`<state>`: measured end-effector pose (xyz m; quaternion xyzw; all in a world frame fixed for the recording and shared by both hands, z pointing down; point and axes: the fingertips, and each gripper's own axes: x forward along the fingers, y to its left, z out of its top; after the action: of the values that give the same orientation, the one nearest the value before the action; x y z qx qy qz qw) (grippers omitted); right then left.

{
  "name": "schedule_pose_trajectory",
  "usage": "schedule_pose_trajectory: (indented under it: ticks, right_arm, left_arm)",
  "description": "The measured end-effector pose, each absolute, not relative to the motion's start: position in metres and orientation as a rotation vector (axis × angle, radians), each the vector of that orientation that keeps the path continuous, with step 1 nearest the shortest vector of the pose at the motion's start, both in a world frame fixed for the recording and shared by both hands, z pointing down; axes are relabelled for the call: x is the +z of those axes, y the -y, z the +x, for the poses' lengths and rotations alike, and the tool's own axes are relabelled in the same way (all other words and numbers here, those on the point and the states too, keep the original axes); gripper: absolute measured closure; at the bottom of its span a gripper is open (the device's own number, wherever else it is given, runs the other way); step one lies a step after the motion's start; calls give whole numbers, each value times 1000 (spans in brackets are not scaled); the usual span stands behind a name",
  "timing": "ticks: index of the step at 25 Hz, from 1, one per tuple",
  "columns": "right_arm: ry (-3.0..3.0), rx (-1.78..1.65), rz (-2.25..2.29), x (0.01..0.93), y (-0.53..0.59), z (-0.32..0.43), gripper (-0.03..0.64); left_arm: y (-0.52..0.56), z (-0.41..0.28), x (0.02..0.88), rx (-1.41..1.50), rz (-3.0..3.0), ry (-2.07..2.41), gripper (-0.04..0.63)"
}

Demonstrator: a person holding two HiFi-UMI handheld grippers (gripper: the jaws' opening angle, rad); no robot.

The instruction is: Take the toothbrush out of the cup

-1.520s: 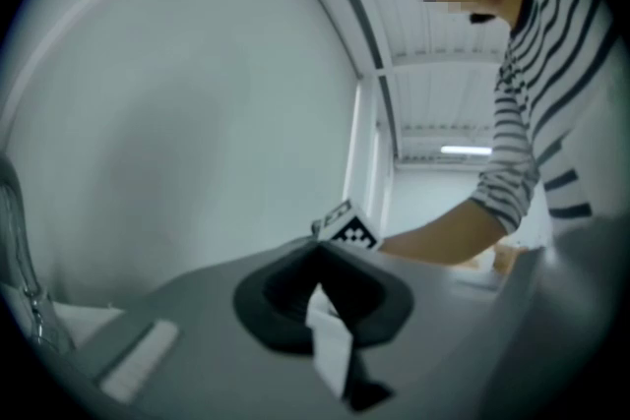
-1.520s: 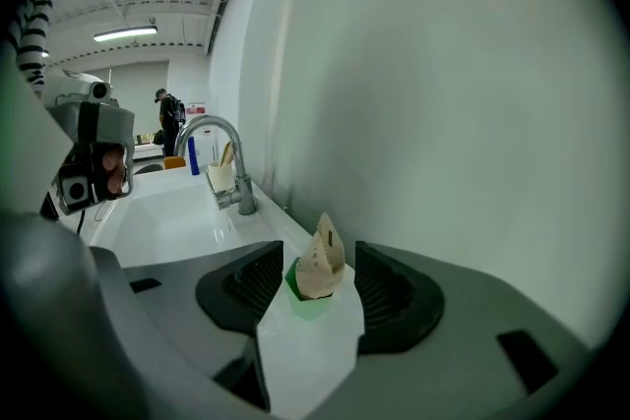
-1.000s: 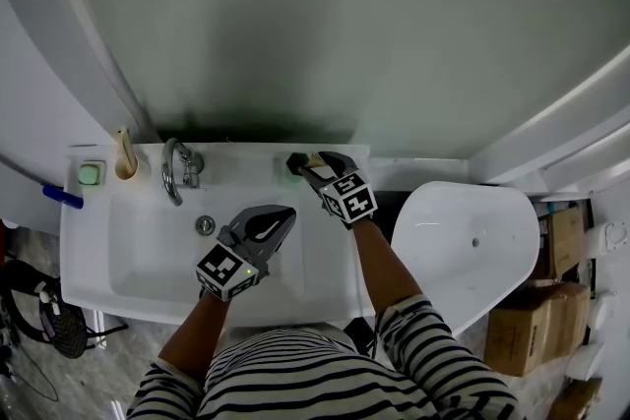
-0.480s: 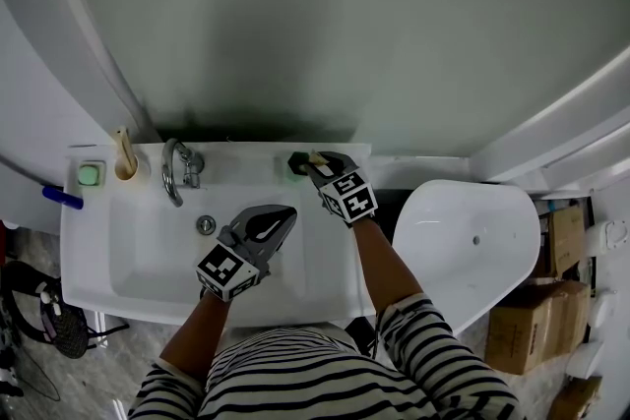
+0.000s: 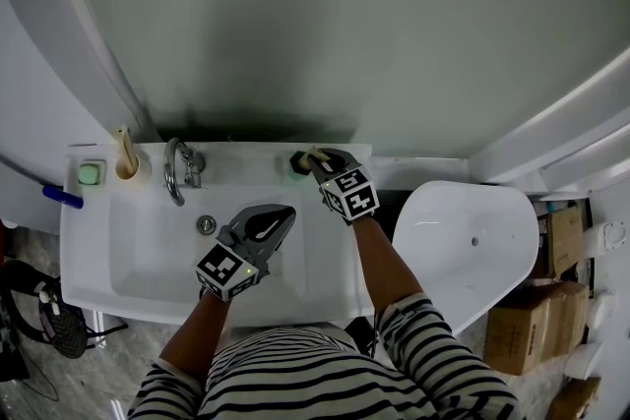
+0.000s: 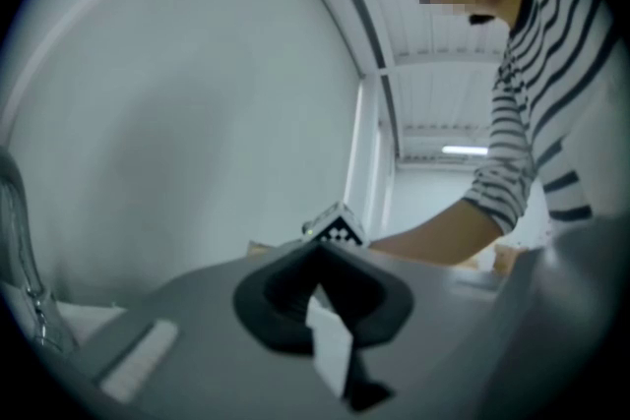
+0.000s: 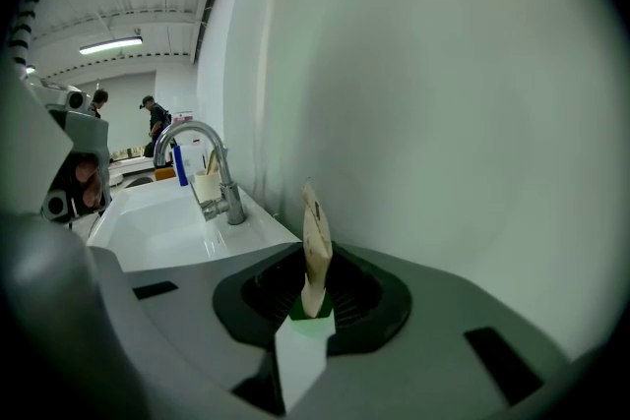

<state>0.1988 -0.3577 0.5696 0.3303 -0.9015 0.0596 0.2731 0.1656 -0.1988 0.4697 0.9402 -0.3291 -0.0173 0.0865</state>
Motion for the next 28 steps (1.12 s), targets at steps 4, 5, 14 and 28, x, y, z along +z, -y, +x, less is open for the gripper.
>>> schedule_pose_trajectory:
  ticks: [4,5,14,28]
  right_arm:
    - [2434,168,906,560,359,202,560]
    - [2435,173,914,557,359,203,560]
    - [2470,164,961,528,356,209,560]
    - [2538,72,1053,466,332,223,561]
  left_arm:
    - [199,165,467,-63,2806,980,588]
    - [199,165,466,-66,2807,981,588]
    - [200,164,465,-70,2812,977,588]
    - [192,169,450,-97,2847,950,588]
